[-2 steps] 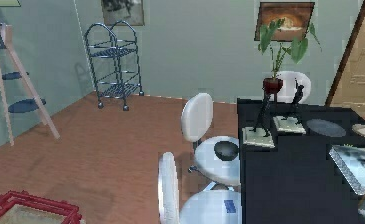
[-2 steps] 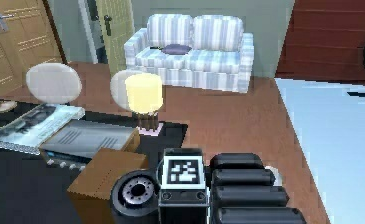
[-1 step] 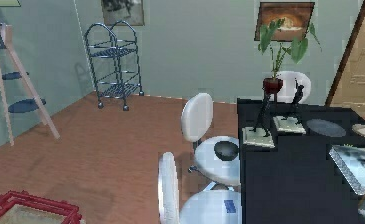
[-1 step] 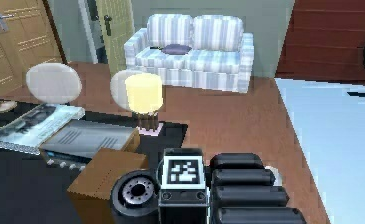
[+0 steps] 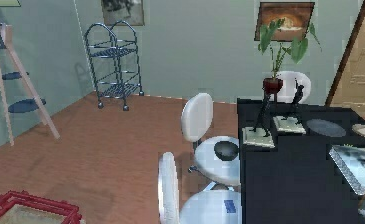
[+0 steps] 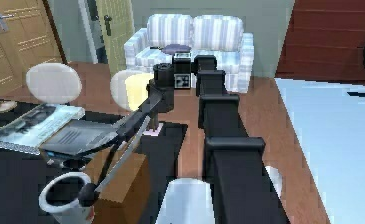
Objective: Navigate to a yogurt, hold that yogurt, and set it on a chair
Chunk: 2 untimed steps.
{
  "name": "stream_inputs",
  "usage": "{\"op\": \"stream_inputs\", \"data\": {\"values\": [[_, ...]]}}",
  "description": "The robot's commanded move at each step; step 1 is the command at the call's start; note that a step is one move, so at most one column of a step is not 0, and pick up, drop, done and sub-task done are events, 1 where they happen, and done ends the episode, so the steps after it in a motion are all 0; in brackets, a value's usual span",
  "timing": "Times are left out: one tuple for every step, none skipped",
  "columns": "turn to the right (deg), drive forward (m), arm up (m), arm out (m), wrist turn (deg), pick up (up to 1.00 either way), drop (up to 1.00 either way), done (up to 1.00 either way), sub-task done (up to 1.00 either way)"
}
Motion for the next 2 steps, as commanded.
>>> {"op": "stream_inputs", "data": {"values": [[0.0,0.00,0.00,0.00,45.0,0.00,0.00,0.00,0.00],[0.0,0.00,0.00,0.00,45.0,0.00,0.00,0.00,0.00]]}}
